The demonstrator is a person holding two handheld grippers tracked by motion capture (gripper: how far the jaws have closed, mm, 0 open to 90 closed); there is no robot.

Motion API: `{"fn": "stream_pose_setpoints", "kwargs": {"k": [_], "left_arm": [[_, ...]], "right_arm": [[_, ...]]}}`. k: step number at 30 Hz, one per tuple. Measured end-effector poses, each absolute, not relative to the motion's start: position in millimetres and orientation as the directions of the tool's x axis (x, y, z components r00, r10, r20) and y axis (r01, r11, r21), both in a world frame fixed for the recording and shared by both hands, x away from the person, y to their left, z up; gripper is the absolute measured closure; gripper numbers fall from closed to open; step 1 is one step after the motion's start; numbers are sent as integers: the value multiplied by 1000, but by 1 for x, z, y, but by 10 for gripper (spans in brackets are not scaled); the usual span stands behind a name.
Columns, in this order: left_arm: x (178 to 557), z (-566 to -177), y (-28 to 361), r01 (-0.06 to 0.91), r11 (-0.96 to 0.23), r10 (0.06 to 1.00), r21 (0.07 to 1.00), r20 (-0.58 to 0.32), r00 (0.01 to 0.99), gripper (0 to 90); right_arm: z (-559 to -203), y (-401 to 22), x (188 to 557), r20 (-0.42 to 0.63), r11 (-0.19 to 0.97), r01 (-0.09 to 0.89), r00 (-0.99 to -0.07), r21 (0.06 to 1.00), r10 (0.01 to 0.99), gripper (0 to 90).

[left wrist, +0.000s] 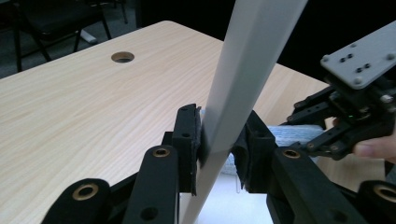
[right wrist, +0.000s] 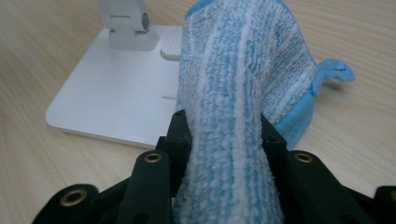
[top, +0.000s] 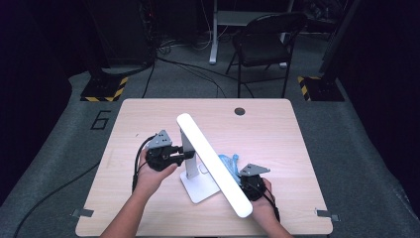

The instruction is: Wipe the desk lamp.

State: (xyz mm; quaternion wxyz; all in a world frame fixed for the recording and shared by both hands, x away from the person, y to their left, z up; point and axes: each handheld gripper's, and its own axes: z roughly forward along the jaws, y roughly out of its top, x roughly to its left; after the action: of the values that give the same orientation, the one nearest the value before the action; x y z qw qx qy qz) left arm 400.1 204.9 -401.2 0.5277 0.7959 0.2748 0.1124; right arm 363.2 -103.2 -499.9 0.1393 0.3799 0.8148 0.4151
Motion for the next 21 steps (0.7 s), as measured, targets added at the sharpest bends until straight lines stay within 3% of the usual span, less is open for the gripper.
{"fn": "stream_pose_setpoints", "kwargs": {"k": [21], "left_arm": [[393, -411, 203, 331, -307, 470, 892, -160, 868, 543]], "right_arm": [[-506, -99, 388, 50, 376, 497, -652, 782, 757, 644]]}}
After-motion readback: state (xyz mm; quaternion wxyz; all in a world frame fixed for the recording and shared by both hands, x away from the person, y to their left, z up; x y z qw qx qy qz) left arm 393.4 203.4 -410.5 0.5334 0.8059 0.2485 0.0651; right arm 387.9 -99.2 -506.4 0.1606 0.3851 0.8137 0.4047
